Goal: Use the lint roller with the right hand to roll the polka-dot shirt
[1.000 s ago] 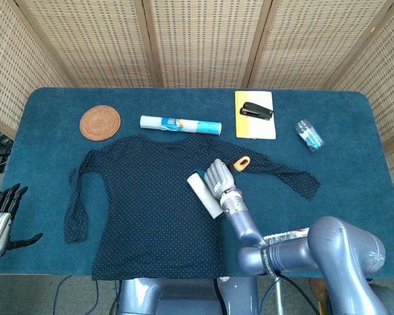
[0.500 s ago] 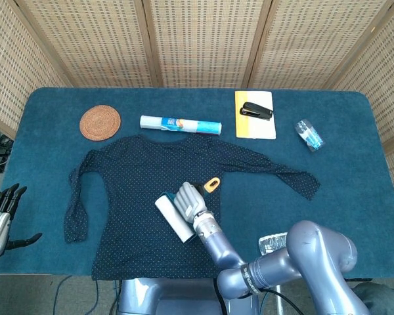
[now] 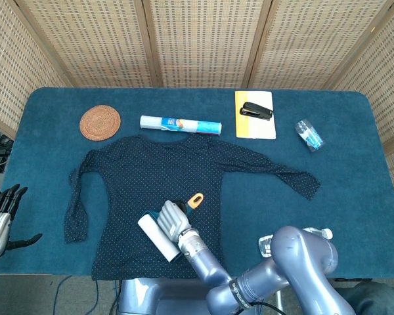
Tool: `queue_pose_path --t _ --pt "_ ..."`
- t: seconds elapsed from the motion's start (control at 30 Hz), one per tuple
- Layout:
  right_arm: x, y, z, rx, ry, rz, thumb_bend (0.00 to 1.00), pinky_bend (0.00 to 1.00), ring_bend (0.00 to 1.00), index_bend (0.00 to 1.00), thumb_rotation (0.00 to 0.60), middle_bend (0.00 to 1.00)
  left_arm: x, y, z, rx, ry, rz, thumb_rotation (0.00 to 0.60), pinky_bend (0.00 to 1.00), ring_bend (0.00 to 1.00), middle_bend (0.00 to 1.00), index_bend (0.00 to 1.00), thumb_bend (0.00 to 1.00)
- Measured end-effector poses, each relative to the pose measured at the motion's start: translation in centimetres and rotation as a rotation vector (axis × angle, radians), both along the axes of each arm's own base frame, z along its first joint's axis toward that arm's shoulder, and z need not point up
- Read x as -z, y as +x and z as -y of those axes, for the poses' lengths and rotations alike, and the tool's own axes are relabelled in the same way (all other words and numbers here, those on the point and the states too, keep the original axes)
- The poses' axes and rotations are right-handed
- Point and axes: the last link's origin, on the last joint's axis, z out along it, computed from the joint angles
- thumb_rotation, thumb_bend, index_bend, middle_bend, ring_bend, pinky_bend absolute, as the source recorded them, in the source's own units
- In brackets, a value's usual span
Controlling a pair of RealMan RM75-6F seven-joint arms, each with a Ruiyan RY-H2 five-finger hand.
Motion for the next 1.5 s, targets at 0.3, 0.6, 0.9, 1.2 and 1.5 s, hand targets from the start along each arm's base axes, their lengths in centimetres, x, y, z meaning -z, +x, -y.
queue_pose_path --t 0.3,0.6,0.9,1.2,1.5 --pt "-1.0 -1.3 0.6 -0.009 -0.023 -0.016 0.74 1.0 1.0 0.72 0.6 0.99 0.0 0.0 0.1 0.002 -0.002 0.0 0.6 0.0 0.0 0.0 0.0 0.0" --pt "-3.2 -4.8 3.9 0.04 -0.119 -0.042 0.74 1.0 1.0 0.72 0.6 0.99 0.1 0.1 0.1 0.003 -0.004 -0.004 0.6 0.0 0.0 0.0 0.0 0.0" --pt "-6.4 -9.0 8.6 0.123 -0.258 -0.078 0.74 1.0 1.0 0.72 0.6 0.99 0.4 0.1 0.0 0.001 -0.011 -0.014 0.6 0.0 0.0 0.0 0.0 0.0" --pt "-7.9 -10.9 10.1 0.172 -0.275 -0.082 0.6 1.0 1.0 0.44 0.6 0.98 0.7 0.2 -0.2 -0.002 -0.016 -0.021 0.6 0.0 0.0 0.0 0.0 0.0" --pt "-10.2 -10.8 10.0 0.169 -0.306 0.051 0.02 1.0 1.0 0.0 0.6 0.96 0.4 0.2 0.0 0.008 -0.01 -0.005 0.6 0.0 0.0 0.0 0.0 0.0"
